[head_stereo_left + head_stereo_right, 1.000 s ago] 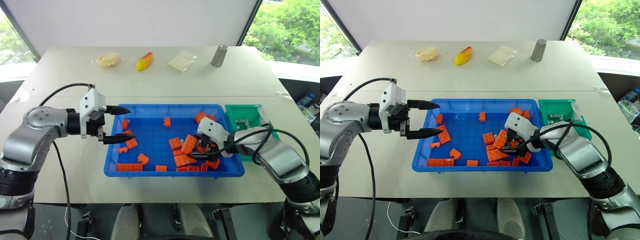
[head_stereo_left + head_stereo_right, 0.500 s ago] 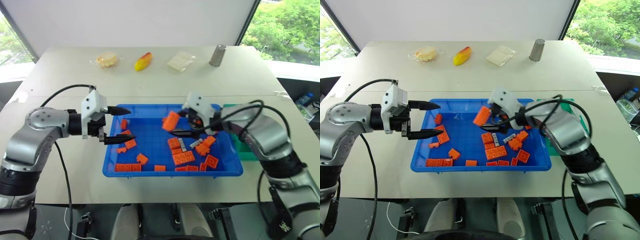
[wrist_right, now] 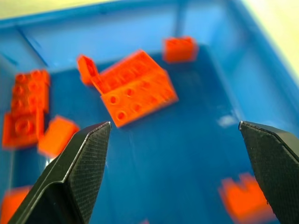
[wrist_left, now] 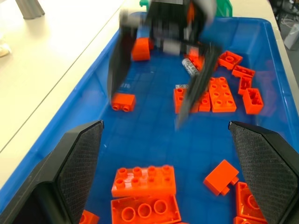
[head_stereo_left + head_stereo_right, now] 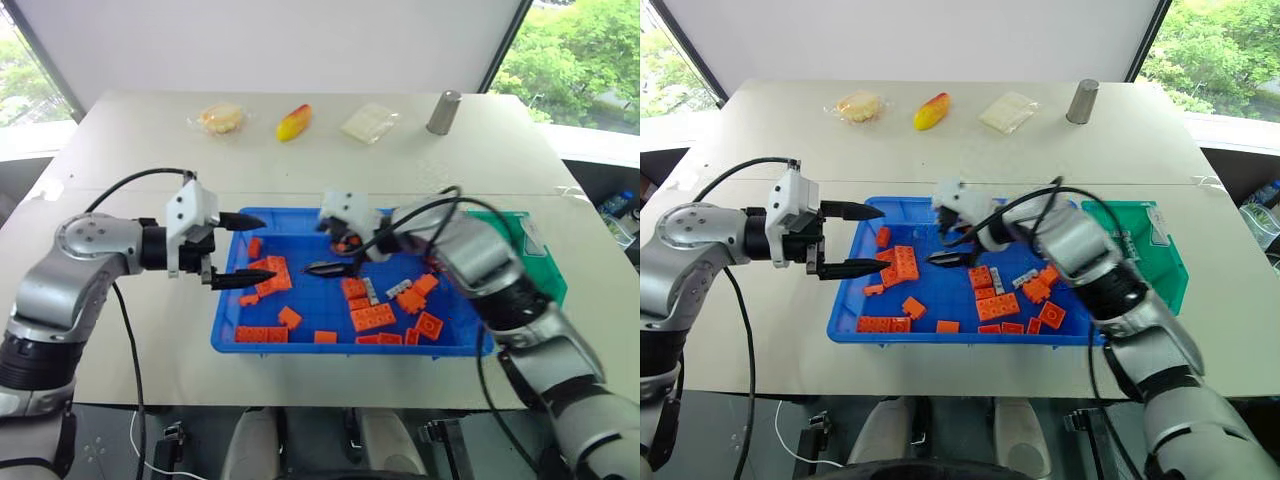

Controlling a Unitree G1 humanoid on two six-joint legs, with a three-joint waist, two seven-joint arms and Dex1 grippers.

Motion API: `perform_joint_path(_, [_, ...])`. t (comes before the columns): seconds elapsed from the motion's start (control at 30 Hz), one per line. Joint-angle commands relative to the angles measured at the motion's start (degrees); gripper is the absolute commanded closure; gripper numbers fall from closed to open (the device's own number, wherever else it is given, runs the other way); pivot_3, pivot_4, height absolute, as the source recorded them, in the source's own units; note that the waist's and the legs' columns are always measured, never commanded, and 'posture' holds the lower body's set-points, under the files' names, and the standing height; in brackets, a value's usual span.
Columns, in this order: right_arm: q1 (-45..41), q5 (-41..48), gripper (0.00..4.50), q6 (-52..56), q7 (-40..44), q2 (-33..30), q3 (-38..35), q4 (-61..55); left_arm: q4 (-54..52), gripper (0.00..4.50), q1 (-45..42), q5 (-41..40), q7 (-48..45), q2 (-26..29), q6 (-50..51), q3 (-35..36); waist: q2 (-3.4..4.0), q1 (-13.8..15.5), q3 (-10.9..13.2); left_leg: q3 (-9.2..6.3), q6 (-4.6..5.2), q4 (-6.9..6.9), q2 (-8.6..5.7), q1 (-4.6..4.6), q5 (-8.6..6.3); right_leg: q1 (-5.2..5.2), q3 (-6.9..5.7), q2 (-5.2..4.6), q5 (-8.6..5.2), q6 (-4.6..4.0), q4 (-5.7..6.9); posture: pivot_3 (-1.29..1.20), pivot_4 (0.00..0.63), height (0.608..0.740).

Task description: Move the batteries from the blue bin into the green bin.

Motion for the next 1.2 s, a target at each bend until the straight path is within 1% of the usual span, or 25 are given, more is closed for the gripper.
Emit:
perform_joint_path(0.03, [4.2,1.6,0.01,2.3,1.3,-5.1,-2.8,-6.6,-1.3,0.00,0.0,-0.4,-0.1,0.6,-0.6,1.3,-0.01,-0.1,0.0,-0.02,0.00,-0.02,0.01,0.02,0.00,0.00,-0.02,0.02,-0.04,-0.06,0.01,0.00,0.150,0.740])
perform_joint_path(0.13, [7.8,2.2,0.01,3.4,0.8,-7.8,-4.4,-8.8,-0.9,0.00,-0.4,-0.3,0.0,0.5,-0.6,1.2,0.00,-0.7,0.0,-0.01,0.00,-0.03,0.05,0.08,0.00,0.00,0.02,0.10,-0.05,-0.08,0.05,0.00,0.150,0.740])
perform_joint_path(0.27, [11.6,-0.4,0.01,0.4,-0.8,-10.1,-3.5,-8.1,-0.5,0.00,-0.9,-0.2,-0.1,0.3,-0.6,1.0,-0.01,-0.5,0.0,-0.06,0.00,-0.02,0.08,0.11,0.00,0.00,0.02,0.17,-0.05,-0.09,0.10,0.00,0.150,0.740])
perform_joint_path(0.47, [12.0,-4.9,0.01,-4.6,-3.5,-7.6,-0.6,-1.9,0.3,0.00,-2.3,-0.1,-0.3,-0.1,-0.7,0.4,-0.01,-0.3,0.0,-0.02,0.00,0.01,0.07,0.10,0.00,0.00,0.05,0.15,-0.06,-0.10,0.08,0.00,0.150,0.740])
perform_joint_path(0.57, [13.2,-7.2,0.01,-8.1,-2.9,-8.3,1.1,0.0,0.4,0.00,-2.6,-0.1,-0.5,0.0,-0.6,0.4,-0.03,-0.2,0.0,-0.03,0.00,0.01,0.07,0.10,0.00,0.01,0.04,0.15,-0.06,-0.09,0.07,0.00,0.150,0.740])
perform_joint_path(0.7, [15.0,-8.5,0.01,-10.0,-1.9,-9.6,1.2,-0.3,0.4,0.00,-2.5,-0.1,-0.6,0.1,-0.6,0.6,-0.06,-0.2,0.0,-0.04,0.00,0.01,0.07,0.16,0.00,0.12,0.03,0.15,-0.07,-0.10,0.04,0.00,0.150,0.740])
perform_joint_path(0.93, [16.4,-5.2,0.01,-3.0,0.0,-11.4,-2.0,-8.8,-1.1,0.00,-0.6,-0.7,-1.0,0.4,-0.2,0.9,-0.07,-0.2,0.0,-0.04,0.00,0.01,0.06,0.15,0.00,0.10,0.03,0.12,-0.07,-0.09,0.03,0.00,0.150,0.740])
perform_joint_path(1.1, [16.6,-5.5,0.01,-1.0,-1.1,-11.8,-2.6,-8.9,-1.4,0.00,-0.1,-0.5,-0.8,0.0,-0.4,0.9,-0.07,-0.2,0.0,-0.05,0.00,0.01,0.06,0.15,0.00,0.10,0.02,0.12,-0.08,-0.10,0.03,0.00,0.150,0.740])
perform_joint_path(1.2, [16.5,-3.0,0.01,1.7,-0.8,-12.5,-6.1,-11.2,-1.7,0.00,0.3,-0.6,-0.7,0.0,-0.4,0.9,-0.07,-0.2,0.0,-0.04,0.00,0.01,0.05,0.13,0.00,0.10,0.03,0.10,-0.08,-0.10,0.02,0.00,0.150,0.740])
